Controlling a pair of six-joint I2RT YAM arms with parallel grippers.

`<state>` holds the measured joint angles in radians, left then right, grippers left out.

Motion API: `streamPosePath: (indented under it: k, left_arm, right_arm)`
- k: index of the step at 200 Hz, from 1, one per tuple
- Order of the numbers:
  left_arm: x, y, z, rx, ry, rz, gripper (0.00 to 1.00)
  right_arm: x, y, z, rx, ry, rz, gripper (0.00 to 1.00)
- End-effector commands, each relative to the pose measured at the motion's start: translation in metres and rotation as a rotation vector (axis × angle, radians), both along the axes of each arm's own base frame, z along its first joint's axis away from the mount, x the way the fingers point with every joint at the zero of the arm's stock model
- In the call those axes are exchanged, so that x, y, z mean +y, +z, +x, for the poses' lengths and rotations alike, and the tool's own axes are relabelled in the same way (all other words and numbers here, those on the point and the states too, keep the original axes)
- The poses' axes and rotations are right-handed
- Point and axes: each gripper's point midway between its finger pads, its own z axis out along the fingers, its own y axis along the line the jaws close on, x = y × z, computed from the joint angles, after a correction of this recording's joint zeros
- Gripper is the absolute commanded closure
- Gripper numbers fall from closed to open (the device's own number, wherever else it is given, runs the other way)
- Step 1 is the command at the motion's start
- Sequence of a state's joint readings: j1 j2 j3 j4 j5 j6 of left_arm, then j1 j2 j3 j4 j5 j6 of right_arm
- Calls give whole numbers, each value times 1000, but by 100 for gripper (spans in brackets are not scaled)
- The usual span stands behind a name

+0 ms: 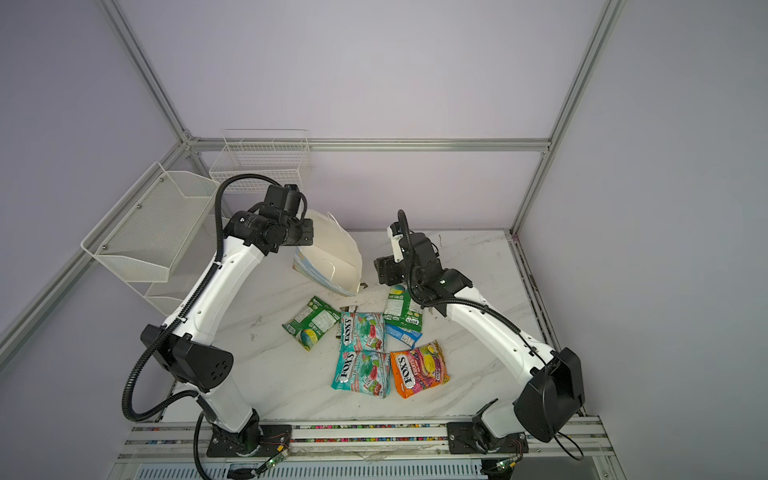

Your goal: Place the snacks into the paper bag

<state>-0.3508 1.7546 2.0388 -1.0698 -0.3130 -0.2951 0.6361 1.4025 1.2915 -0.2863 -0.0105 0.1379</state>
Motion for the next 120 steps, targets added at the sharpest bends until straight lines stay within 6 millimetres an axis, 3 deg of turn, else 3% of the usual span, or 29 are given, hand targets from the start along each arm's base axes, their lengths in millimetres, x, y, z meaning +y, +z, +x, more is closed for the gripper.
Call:
streamPosePath:
  k: [1,83,120]
  left_arm:
    - [17,58,-9,-138,30,-24,100]
    - [32,88,-18,-186,63,-3,100]
    - [40,92,-23,-186,79,17,100]
  right_arm:
    - [0,21,-15,-34,25,74,19]
    - [15,-16,-36,104,104,167,18]
    - [26,-39,-41,183,143,198,17]
